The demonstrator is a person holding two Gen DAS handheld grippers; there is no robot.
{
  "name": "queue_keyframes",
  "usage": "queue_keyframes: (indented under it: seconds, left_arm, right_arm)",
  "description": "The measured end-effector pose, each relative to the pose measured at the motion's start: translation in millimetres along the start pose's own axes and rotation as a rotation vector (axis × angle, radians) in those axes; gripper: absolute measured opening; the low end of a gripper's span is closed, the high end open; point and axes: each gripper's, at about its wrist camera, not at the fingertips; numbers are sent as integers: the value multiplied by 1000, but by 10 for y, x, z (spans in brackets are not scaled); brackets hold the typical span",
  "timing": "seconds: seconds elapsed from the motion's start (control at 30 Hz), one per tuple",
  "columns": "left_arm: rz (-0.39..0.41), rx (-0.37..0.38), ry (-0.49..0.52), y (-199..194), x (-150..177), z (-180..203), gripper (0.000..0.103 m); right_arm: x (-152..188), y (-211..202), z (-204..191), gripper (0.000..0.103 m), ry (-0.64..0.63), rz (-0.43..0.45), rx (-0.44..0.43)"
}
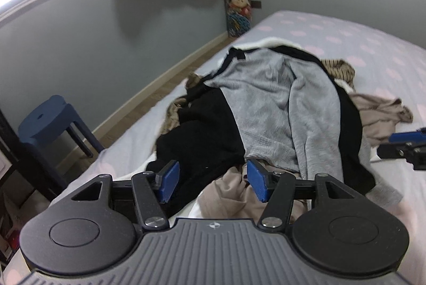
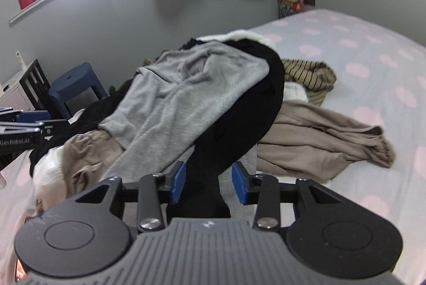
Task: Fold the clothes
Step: 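Grasp the black sleeve of the grey shirt with both grippers, then lift the grey-and-black shirt up out of the heap with both grippers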
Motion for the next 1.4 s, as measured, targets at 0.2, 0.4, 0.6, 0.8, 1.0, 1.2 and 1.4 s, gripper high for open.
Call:
queue_keyframes:
  seconds: [0.2, 0.4, 0.6, 0.8, 1.0, 1.2, 1.4]
  left_arm:
    - [-44, 10, 5, 304, 44, 6, 52]
    - [0, 50, 10, 342, -57, 37, 22]
    - [64, 40, -18, 221, -244, 124, 0]
    - [173, 50, -25, -318, -630, 162, 0]
    - [177, 59, 7, -709, -688, 250, 0]
    - [153, 45, 58, -947, -576, 328, 0]
    - [105, 56, 116, -973, -496, 424, 0]
  right_arm:
    - [-7, 405, 58, 43, 24, -52, -31]
    - [-19, 431, 135, 9, 38, -42, -3]
    - [-98, 0, 333, 5, 43, 46, 125]
    - [-195, -639, 670, 4, 69, 160, 281]
    - [-127, -1554, 1167, 3, 94, 277, 465]
    - [342, -2436, 1732, 2, 143, 323, 647]
    - [1120, -3074, 2256, 2, 238, 245, 828]
Point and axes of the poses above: each gripper's, at about its wrist camera, not at the fingertips, and y roughly the way its jaws point, z to its right, x to its underside, and after that the axes turned 5 degrees about -y, right-handed
